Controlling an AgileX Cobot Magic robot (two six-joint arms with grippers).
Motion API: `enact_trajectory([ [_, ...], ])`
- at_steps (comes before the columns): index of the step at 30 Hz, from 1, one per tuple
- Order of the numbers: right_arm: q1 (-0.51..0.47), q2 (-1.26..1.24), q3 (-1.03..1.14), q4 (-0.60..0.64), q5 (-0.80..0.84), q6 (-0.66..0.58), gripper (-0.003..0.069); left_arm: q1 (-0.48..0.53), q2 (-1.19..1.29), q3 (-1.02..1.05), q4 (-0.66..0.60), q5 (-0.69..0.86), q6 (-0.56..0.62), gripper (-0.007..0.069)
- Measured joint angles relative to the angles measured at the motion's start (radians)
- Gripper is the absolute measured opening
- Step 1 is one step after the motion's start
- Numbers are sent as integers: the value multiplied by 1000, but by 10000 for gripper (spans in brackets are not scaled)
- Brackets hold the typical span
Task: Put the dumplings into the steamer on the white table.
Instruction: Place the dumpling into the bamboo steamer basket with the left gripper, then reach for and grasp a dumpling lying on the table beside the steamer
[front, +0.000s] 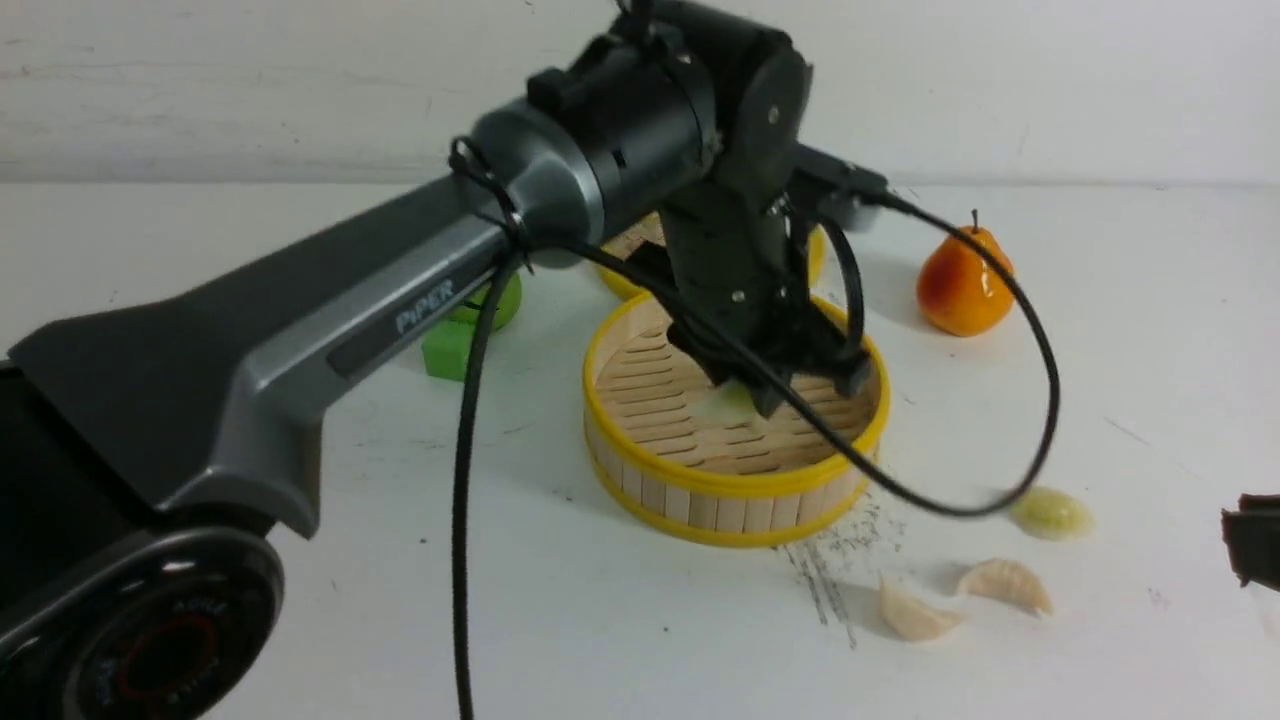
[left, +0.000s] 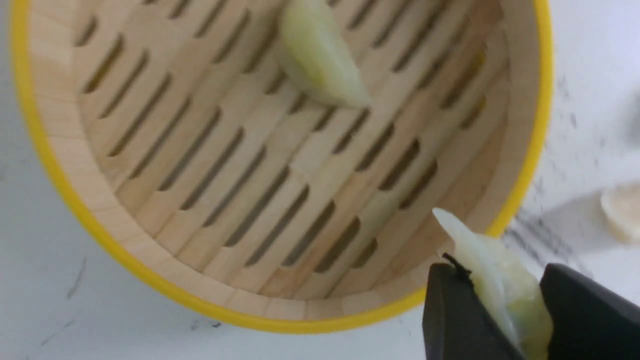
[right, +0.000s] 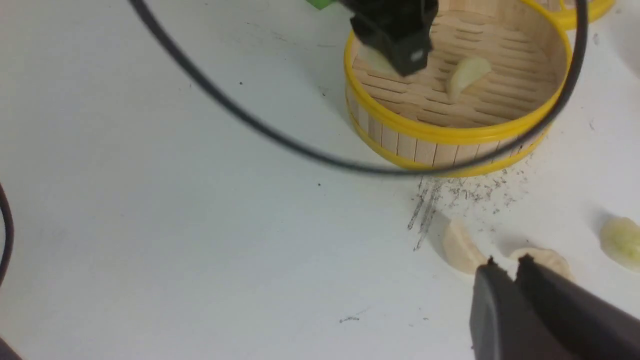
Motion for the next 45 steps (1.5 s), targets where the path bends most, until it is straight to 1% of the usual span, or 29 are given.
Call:
enact_trajectory([
  [1, 0, 0, 0, 0, 0, 0, 57, 8, 0, -1, -8, -10, -8, 203],
  [2, 0, 0, 0, 0, 0, 0, 59, 36, 0, -6, -15, -48, -66, 203],
  [4, 0, 0, 2, 0, -4, 0, 59, 80, 8, -8, -36, -104, -132, 203],
  [5, 0, 0, 3, 0, -5, 0, 59, 84, 10, -8, -40, -109, -144, 203],
  [7, 0, -1, 21, 3, -20, 0, 62, 123, 35, -8, -53, -166, -194, 203],
  [10, 0, -1, 57, 15, -55, 0, 64, 148, 89, -8, -56, -213, -213, 203],
  [13, 0, -1, 92, 18, -84, 0, 68, 150, 147, -8, -50, -247, -217, 205],
  [14, 0, -1, 98, 18, -86, 0, 69, 150, 163, -8, -46, -258, -217, 216],
  [16, 0, 0, 102, 16, -89, 0, 71, 147, 184, -8, -40, -273, -217, 264],
  [18, 0, 2, 102, 15, -90, 0, 69, 149, 193, -8, -36, -272, -217, 337],
  [20, 0, 13, 101, 15, -90, 0, 56, 152, 190, -11, -32, -243, -217, 417],
  [22, 0, 31, 94, 11, -86, 0, 29, 157, 178, -24, -27, -196, -217, 470],
  [23, 0, 51, 84, 7, -84, 0, 6, 157, 161, -42, -25, -155, -216, 488],
  [24, 0, 60, 76, 5, -82, 0, 0, 157, 154, -49, -23, -141, -213, 493],
  [25, 0, 101, 50, 3, -80, 0, -18, 158, 122, -74, -17, -91, -193, 499],
  [26, 0, 125, 33, 2, -77, 0, -20, 158, 93, -93, -15, -64, -181, 496],
  [28, 0, 202, -21, 0, -61, 0, -22, 158, 19, -125, -14, 1, -138, 461],
  [29, 0, 202, -21, 0, -61, 0, -22, 158, 11, -127, -14, 5, -138, 461],
  [30, 1, 264, -60, 0, -50, 0, -22, 158, -65, -138, -13, 30, -102, 406],
  [32, 21, 338, -99, -11, -29, 0, -19, 158, -143, -135, -8, 42, -70, 332],
  [33, 24, 345, -105, -13, -24, 0, -18, 158, -152, -133, -8, 43, -65, 313],
  [35, 84, 425, -134, -47, 5, 0, -12, 158, -260, -81, -8, 43, -49, 196],
  [36, 118, 457, -145, -70, 18, 0, -10, 158, -305, -57, -8, 43, -46, 158],
  [37, 161, 494, -162, -111, 35, 2, -8, 158, -357, -14, -8, 43, -44, 101],
  [39, 227, 559, -187, -174, 47, 19, -6, 158, -444, 73, -8, 43, -40, 16],
  [40, 259, 593, -203, -212, 49, 40, -4, 158, -489, 123, -8, 43, -40, -14],
  [41, 279, 614, -215, -243, 49, 57, -3, 158, -515, 156, -8, 43, -39, -14],
  [43, 306, 680, -242, -310, 43, 129, 2, 158, -596, 265, -8, 43, -39, -14],
  [45, 311, 754, -264, -367, 28, 197, 19, 158, -685, 399, -8, 43, -39, -14],
])
